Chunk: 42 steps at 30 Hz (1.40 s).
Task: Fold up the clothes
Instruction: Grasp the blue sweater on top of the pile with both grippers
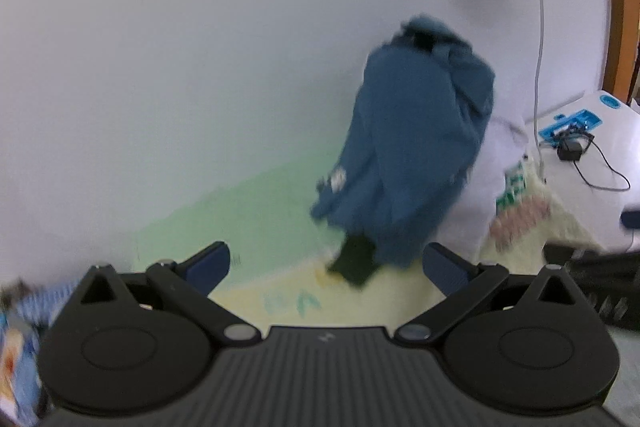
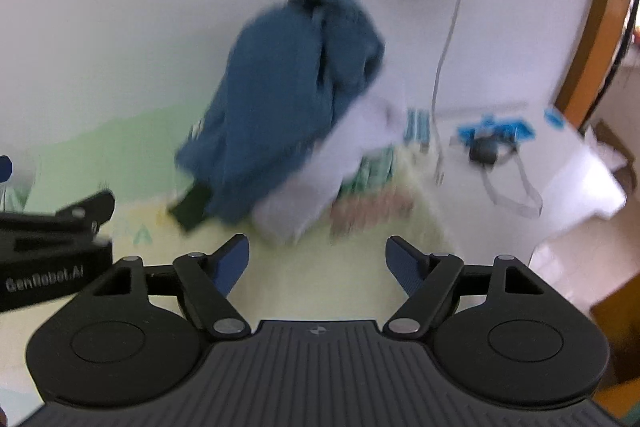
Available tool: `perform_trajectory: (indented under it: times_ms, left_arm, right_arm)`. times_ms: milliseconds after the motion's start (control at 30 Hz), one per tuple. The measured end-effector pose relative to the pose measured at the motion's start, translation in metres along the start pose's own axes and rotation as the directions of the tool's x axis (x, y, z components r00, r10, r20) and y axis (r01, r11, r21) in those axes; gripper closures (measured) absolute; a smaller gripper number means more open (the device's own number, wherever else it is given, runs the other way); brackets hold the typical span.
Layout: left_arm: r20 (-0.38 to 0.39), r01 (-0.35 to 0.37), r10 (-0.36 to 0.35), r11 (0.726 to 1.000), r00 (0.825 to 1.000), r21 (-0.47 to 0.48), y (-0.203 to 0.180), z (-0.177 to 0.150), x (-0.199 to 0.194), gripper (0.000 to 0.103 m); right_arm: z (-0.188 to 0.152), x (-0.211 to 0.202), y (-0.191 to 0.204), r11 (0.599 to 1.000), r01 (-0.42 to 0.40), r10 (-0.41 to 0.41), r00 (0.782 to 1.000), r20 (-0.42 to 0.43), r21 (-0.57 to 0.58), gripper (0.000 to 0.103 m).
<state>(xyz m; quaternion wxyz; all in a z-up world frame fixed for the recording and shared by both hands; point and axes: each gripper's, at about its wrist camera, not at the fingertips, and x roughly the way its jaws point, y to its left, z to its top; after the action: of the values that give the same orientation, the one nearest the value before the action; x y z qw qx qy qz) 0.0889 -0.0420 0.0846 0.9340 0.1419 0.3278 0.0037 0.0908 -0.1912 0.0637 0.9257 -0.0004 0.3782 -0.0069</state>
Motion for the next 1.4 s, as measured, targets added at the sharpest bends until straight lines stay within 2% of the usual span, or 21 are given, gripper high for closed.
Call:
perform_trajectory:
  times_ms: [33,133,267,333,433,600,733,900,1067,1100,1133,1167,1200,1333,1400]
  left_arm:
    - [0.012,0.0,0.0,1.0,1.0,0.009,0.0,0.013,0.002,0.001]
    - [0.001,-0.005,0.005,1.0,1.0,-0.008,-0.003,0.025,0.024,0.001]
    - [-0.018,-0.013,0.012,0.999,1.0,-0.035,-0.007,0.039,0.056,0.001]
    - [-0.028,-0.017,0.015,0.999,1.0,-0.048,-0.009,0.045,0.072,0.001]
    - [-0.041,-0.02,0.017,0.998,0.999,-0.064,-0.012,0.053,0.092,0.001]
    - [-0.061,-0.011,0.007,0.997,0.998,-0.072,-0.02,0.051,0.108,0.001]
    - [-0.077,-0.004,-0.002,0.997,0.997,-0.079,-0.025,0.05,0.121,0.001]
    - [-0.096,0.004,-0.013,0.996,0.995,-0.088,-0.033,0.049,0.138,0.001]
    - [-0.146,0.051,-0.068,0.992,0.987,-0.115,-0.028,0.038,0.143,0.001]
    - [-0.146,0.043,-0.057,0.994,0.988,-0.098,-0.028,0.036,0.144,0.001]
    - [-0.144,0.032,-0.044,0.996,0.989,-0.079,-0.029,0.035,0.145,0.001]
    - [-0.141,0.022,-0.03,0.998,0.99,-0.06,-0.03,0.033,0.146,0.001]
    - [-0.135,0.008,-0.013,0.999,0.991,-0.041,-0.031,0.032,0.146,0.001]
    - [-0.119,0.011,-0.014,1.0,0.993,-0.029,-0.03,0.036,0.154,0.001]
    - [-0.11,0.037,-0.042,0.998,0.993,-0.049,-0.028,0.041,0.158,0.001]
  right_arm:
    - [0.017,-0.001,-0.004,1.0,0.003,-0.003,1.0,0.015,-0.005,0.024]
    - [0.065,0.002,-0.018,1.0,0.001,-0.001,0.997,0.08,0.002,0.024]
    - [0.092,0.029,-0.029,0.997,0.067,-0.059,0.978,0.201,-0.031,0.022]
    - [0.093,0.057,-0.034,0.998,0.039,-0.029,0.983,0.18,-0.057,0.024]
    - [0.096,0.099,-0.043,0.997,-0.038,0.045,0.991,0.127,-0.06,0.033]
    - [0.118,0.141,-0.044,0.996,-0.052,0.062,0.989,0.136,-0.073,0.041]
    - [0.156,0.168,-0.039,0.998,-0.066,0.068,0.986,0.149,-0.016,0.048]
    - [0.195,0.212,-0.027,1.0,-0.008,0.011,0.986,0.168,-0.018,0.048]
    - [0.199,0.249,-0.026,0.999,0.017,-0.011,0.986,0.166,-0.034,0.05]
    - [0.199,0.253,-0.027,0.999,0.018,-0.012,0.984,0.177,-0.032,0.059]
    - [0.199,0.253,-0.029,1.0,0.008,-0.003,0.982,0.19,-0.024,0.079]
    - [0.2,0.251,-0.031,1.0,0.006,-0.003,0.979,0.205,-0.014,0.089]
    - [0.2,0.249,-0.034,1.0,0.004,-0.003,0.976,0.219,-0.003,0.095]
    - [0.2,0.232,-0.053,0.998,-0.055,0.05,0.966,0.253,0.014,0.096]
    - [0.198,0.217,-0.064,0.992,-0.126,0.115,0.956,0.269,0.025,0.096]
